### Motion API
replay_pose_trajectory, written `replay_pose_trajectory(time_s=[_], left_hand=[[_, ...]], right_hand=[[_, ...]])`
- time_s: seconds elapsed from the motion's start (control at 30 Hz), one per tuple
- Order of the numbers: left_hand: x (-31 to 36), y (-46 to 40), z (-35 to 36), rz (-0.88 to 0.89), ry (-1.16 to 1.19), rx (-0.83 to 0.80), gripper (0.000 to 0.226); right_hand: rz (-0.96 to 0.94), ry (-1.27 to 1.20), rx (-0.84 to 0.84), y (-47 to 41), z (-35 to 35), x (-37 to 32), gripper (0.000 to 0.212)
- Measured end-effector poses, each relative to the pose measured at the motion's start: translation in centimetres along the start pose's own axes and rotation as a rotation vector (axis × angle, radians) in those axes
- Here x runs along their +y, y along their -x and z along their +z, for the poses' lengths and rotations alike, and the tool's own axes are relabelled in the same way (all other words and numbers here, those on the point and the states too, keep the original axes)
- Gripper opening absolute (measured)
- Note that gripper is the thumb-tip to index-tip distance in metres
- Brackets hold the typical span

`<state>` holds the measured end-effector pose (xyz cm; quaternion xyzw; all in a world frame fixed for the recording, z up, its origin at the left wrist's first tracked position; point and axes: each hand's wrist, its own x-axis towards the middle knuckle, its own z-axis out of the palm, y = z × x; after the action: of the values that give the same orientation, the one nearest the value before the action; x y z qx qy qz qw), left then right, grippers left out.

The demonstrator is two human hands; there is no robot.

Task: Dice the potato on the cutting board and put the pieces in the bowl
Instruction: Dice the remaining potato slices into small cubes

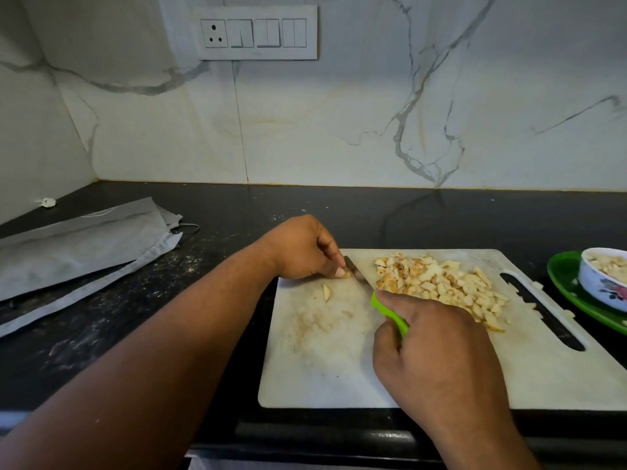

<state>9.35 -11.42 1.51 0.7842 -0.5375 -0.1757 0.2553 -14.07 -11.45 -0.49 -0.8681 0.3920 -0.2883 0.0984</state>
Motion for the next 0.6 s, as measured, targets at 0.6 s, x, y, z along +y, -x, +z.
replay_pose_trajectory(time_s=[0.6], left_hand=[[0.7, -0.1, 0.2, -0.13, 0.001, 0.029, 0.013]], right_hand=[[-0.045, 0.093, -0.099, 0.6, -1.2, -0.7, 0.046]])
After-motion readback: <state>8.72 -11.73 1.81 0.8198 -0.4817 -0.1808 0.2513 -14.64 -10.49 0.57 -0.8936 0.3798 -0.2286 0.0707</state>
